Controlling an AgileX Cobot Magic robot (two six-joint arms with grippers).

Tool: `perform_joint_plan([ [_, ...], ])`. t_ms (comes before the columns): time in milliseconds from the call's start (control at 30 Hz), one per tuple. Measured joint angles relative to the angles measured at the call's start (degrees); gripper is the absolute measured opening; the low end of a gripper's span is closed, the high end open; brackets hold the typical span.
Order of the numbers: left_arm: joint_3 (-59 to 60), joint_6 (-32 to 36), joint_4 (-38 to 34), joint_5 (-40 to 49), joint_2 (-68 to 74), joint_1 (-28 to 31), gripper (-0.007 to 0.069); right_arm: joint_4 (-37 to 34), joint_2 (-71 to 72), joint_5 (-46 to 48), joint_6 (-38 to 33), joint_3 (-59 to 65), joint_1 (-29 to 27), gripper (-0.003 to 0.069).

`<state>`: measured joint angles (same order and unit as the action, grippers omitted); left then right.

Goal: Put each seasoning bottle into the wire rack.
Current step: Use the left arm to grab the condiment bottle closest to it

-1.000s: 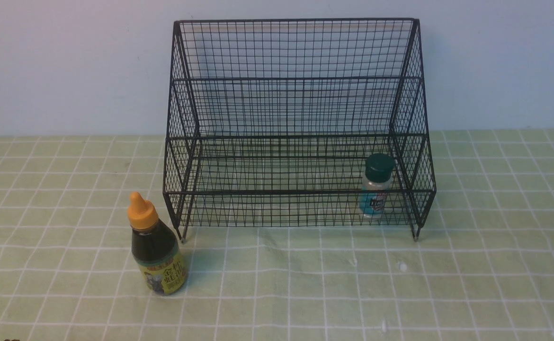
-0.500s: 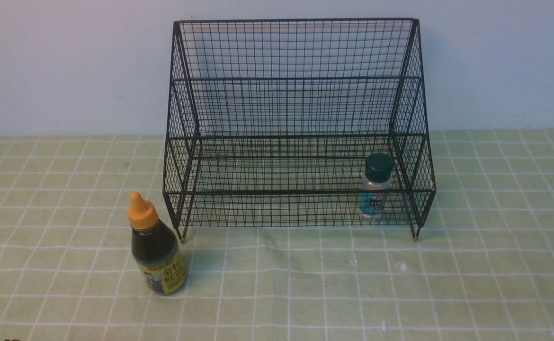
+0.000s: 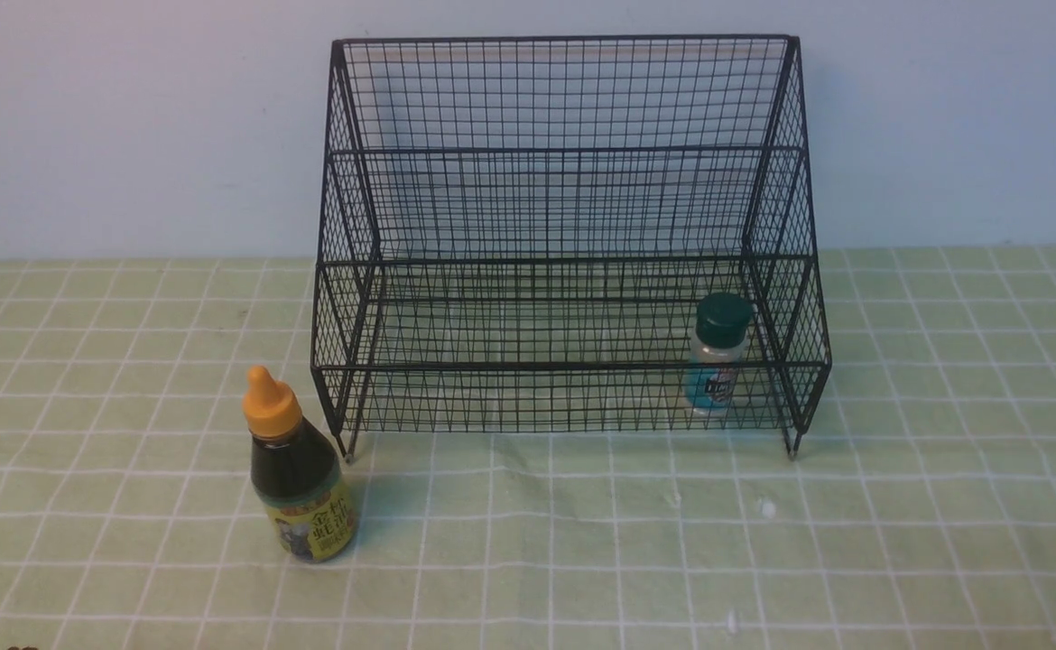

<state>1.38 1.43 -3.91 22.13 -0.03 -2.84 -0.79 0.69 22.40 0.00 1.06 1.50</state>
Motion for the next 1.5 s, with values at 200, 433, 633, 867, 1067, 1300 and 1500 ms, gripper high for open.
perform_joint_plan([
  [200,0.0,0.0,0.0,0.0,0.0,0.0,-0.0006,0.0,0.0,0.0,0.0,0.0,0.0,-0.0015],
  [433,0.0,0.0,0.0,0.0,0.0,0.0,-0.0006,0.0,0.0,-0.02,0.0,0.0,0.0,-0.0015],
  [633,0.0,0.0,0.0,0.0,0.0,0.0,-0.0006,0.08,0.0,-0.02,0.0,0.0,0.0,-0.0015],
  [867,0.0,0.0,0.0,0.0,0.0,0.0,-0.0006,0.08,0.0,-0.06,0.0,0.0,0.0,-0.0015],
  [1067,0.28,-1.94,0.72,-4.61,0.0,0.0,-0.0006,0.08,0.0,-0.06,0.0,0.0,0.0,-0.0015],
  [1300,0.28,-12.27,-11.32,-16.58,0.0,0.0,-0.0006,0.08,0.0,-0.06,0.0,0.0,0.0,-0.0015],
  [1500,0.28,-13.67,-16.22,-32.01,0.0,0.0,-0.0006,0.08,0.0,-0.06,0.0,0.0,0.0,-0.0015],
])
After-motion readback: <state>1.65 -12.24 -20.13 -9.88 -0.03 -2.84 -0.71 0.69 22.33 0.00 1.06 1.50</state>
